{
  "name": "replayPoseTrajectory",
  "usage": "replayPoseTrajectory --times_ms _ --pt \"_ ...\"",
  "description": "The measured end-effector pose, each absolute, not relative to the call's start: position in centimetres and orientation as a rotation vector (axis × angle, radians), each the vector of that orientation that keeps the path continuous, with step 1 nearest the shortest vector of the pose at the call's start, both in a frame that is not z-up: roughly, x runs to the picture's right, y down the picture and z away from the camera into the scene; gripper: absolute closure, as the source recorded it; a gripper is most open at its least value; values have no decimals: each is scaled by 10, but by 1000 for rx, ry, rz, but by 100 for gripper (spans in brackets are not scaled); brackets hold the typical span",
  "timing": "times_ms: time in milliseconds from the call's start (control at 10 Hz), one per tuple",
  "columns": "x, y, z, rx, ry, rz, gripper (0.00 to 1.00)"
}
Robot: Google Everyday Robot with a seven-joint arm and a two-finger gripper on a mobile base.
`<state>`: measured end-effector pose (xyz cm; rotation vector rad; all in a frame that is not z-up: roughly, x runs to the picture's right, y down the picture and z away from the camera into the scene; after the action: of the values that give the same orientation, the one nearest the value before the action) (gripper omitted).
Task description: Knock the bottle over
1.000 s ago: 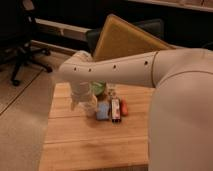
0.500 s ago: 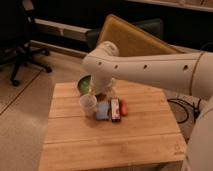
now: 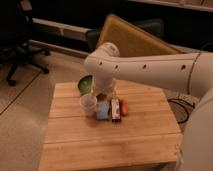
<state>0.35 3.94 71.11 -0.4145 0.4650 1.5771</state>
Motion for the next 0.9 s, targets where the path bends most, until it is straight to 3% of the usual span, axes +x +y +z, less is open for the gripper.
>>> replayPoseTrajectory --times_ms 500,900 --pt "57 34 778 -432 627 1588 35" --pt "80 30 817 -513 596 1584 35"
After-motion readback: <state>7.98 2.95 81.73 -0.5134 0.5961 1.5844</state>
